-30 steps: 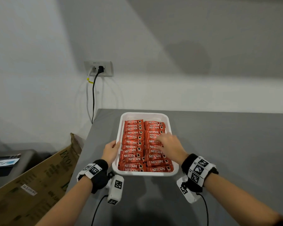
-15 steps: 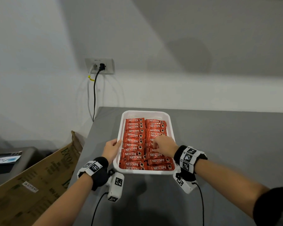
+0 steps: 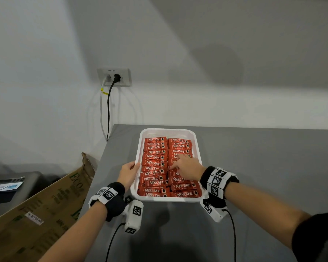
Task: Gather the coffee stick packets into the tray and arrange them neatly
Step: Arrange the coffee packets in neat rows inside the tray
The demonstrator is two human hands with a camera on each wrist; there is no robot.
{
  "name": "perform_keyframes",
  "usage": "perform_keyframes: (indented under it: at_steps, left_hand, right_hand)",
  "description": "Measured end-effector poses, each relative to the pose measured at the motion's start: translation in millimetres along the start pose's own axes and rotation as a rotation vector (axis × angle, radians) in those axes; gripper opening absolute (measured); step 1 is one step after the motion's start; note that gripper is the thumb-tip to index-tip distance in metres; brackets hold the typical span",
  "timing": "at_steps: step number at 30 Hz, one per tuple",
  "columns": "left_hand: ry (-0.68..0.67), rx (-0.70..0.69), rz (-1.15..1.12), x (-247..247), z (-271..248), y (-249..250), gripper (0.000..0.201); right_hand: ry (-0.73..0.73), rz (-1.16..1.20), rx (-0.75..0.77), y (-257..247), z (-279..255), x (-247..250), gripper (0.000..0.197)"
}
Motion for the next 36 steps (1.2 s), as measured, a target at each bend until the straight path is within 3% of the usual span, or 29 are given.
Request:
perform_keyframes:
  at_steps: [3,7,10,19,26,36]
  left_hand:
    - [-0.006,0.001,-0.018,-0.9,-0.3,1.1,0.024]
    - [-0.017,0.002,-0.028,-1.0,-0.1,0.3,0.021]
    - [-0.014,0.002,-0.036,-0.8,-0.7,0.0,0.019]
    - [-0.012,-0.002,-0.021,-0.3,-2.0,2.3,0.018]
    - [-0.013,-0.017,-0.015,-0.2,-2.7,2.8,0.019]
    - [-0.022,0.000,-0.023,-0.8,-4.9,5.9,0.016]
  right_hand:
    - [0.037,0.088,0.057,-3.2,-6.4,8.3,0.030]
    - [-0.176,0.092,0.084,-12.4,-15.6,4.1,0.021]
    - [-0.208,0.042,0.038,-13.3,-17.5,-1.7,0.026]
    - [-0.196,0.105,0.029,-19.0,-11.7,-5.1,0.026]
    - [-0.064,0.148,-0.001,-2.8,-13.1,8.6,0.023]
    - [-0.025,0.100,0.007,-16.2,-7.9,5.1,0.012]
Point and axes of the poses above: each hand's wrist, its own z-axis towards the middle knuckle, its own x-axis out of the back of the hand, y = z × x, the point moved 3 cm from there along z, towards the middle knuckle, and after that the axes turned 8 degrees about -y, right-handed, at the moved point
